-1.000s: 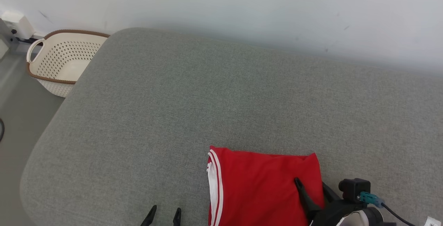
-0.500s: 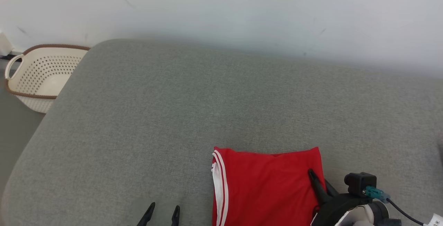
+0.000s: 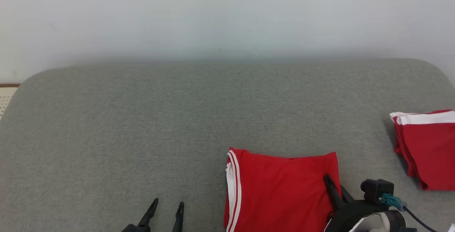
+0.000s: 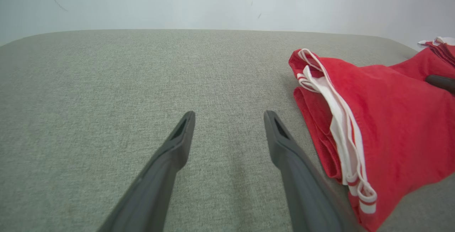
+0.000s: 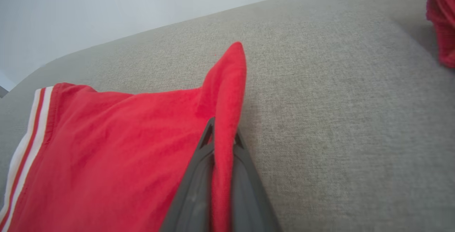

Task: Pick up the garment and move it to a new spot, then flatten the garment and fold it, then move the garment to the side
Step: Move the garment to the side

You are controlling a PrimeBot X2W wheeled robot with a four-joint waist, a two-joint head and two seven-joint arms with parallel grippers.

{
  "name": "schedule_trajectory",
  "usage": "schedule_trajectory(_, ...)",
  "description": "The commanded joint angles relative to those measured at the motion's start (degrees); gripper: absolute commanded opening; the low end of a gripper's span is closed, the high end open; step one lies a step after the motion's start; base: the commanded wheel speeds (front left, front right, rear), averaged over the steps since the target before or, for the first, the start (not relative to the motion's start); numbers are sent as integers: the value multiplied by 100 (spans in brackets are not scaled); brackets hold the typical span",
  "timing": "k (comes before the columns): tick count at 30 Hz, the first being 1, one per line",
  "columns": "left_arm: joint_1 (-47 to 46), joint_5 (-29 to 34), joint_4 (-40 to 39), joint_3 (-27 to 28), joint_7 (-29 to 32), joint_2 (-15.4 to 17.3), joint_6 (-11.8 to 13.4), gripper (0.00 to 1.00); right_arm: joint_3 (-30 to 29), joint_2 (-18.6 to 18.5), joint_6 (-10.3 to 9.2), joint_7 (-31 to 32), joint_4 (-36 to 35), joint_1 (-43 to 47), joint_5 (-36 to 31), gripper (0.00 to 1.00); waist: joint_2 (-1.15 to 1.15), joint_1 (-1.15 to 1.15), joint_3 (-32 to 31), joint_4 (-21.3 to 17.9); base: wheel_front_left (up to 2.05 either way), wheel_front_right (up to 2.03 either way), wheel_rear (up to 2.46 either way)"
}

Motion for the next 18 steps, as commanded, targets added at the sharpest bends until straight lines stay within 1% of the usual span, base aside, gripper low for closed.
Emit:
schedule_trajectory(1, -10, 48, -14, -8, -3, 6, -5, 100, -11, -29, -1, -4, 9, 66, -46, 0, 0, 0, -1, -565, 0, 0, 0)
schedule_trajectory(8, -119, 141, -67, -25, -3, 5, -4, 100, -55, -4, -1, -4, 11, 47, -73, 0, 0, 0, 23, -1204, 0, 0, 0)
schedule_trajectory(18, -235, 201, -125, 54, -4, 6, -72, 100, 116, 98, 0, -3, -33, -15, -7, 0, 0, 0, 118, -2027, 0, 0, 0)
